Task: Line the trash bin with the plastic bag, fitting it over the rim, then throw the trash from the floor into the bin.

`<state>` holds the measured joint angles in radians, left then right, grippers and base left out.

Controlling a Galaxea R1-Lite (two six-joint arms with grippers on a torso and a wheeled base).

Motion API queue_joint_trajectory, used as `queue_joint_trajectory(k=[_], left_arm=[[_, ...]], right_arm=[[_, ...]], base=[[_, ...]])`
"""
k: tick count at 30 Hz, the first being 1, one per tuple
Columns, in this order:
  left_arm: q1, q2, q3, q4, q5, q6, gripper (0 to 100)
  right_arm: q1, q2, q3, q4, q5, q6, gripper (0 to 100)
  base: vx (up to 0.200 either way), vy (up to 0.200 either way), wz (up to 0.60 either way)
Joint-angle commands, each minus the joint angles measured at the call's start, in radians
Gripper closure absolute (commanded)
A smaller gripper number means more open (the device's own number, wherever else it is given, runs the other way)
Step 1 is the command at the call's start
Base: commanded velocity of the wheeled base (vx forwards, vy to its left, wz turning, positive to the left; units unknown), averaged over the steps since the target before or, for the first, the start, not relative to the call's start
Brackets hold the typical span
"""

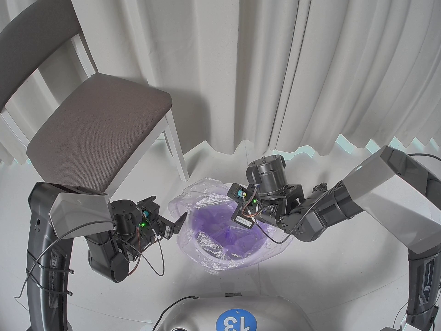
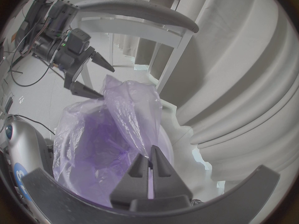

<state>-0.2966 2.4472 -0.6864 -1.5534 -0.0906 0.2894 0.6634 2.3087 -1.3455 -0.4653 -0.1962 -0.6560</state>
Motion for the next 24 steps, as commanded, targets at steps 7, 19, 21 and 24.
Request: queue_joint_trajectory(k=[7, 19, 21, 24], left_arm=[[0.014, -0.063, 0.044, -0.016, -0.047, 0.002, 0], [0.024, -0.143, 0.134, -0.016, -0.124, 0.008, 0], [0.025, -0.142, 0.136, -0.016, -0.124, 0.010, 0], [0.020, -0.142, 0.140, -0.017, -0.141, 0.013, 0]], right_arm=[[-0.024, 0.020, -0.023, -0.001, -0.002, 0.001, 100], [-0.056, 0.041, -0.060, -0.003, -0.003, 0.002, 100], [-0.056, 0.043, -0.067, -0.003, -0.003, 0.002, 100], [-0.062, 0.054, -0.110, -0.003, -0.011, 0.004, 100]], base=[[0.000, 0.000, 0.00], [0.000, 0.000, 0.00], [0.000, 0.000, 0.00], [0.000, 0.000, 0.00]])
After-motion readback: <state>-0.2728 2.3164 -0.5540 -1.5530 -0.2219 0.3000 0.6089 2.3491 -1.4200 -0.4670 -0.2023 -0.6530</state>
